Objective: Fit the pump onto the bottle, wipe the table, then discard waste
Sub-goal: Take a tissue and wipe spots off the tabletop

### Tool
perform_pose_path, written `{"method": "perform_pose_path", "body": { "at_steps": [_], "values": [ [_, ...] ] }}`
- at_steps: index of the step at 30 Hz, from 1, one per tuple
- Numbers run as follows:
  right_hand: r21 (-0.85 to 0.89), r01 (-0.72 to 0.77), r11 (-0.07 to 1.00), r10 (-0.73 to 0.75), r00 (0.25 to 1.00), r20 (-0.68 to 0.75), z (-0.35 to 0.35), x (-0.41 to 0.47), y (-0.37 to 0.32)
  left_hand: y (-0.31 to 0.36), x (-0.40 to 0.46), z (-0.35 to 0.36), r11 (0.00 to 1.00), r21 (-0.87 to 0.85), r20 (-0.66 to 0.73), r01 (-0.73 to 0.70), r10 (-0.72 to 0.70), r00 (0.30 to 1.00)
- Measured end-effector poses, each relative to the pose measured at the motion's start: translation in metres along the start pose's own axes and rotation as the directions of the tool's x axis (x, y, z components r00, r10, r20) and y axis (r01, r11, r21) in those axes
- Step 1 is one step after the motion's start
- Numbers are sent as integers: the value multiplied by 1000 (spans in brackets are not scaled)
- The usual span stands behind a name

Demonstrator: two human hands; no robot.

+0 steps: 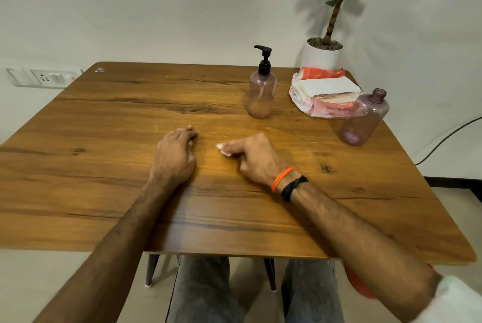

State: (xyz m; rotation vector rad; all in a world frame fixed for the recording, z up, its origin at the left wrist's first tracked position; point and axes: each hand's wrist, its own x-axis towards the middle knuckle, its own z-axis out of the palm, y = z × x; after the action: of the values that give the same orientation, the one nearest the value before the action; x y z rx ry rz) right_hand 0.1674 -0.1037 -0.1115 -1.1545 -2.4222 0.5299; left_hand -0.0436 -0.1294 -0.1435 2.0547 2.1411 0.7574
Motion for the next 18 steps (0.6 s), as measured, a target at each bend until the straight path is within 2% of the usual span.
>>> {"method": "perform_pose_path", "body": {
  "at_steps": [2,3,5,6,9,11,14,16,18],
  "values": [
    [21,-160,987,161,976,-144,-11,21,18,0,-1,-2,1000,-6,7,-3,3,1000],
    [-21,-232,972,225,958,-180,-16,30,26,1,-1,-3,1000,-11,11,-4,4,1000],
    [-170,-323,931,300,942,-149,-17,41,35,2,-2,-4,1000,-23,16,-9,10,1000],
    [-235,-323,917,305,946,-109,-15,44,35,2,-2,-4,1000,-27,16,-11,12,1000],
    [-257,-204,945,208,978,-11,-5,39,25,2,-1,-3,1000,-28,6,-3,3,1000],
    [-240,-46,970,60,997,54,1,27,12,2,-1,-2,999,-34,-6,3,-4,1000],
    [-180,168,969,-141,978,153,11,4,-7,3,0,-1,999,-43,-20,20,-21,1000],
    [-70,168,983,-158,978,134,9,0,-10,1,0,-2,999,-47,-8,21,-22,1000],
    [49,69,996,-70,997,12,2,9,-7,-5,-1,-7,998,-48,9,26,-26,1000]
  ]
}}
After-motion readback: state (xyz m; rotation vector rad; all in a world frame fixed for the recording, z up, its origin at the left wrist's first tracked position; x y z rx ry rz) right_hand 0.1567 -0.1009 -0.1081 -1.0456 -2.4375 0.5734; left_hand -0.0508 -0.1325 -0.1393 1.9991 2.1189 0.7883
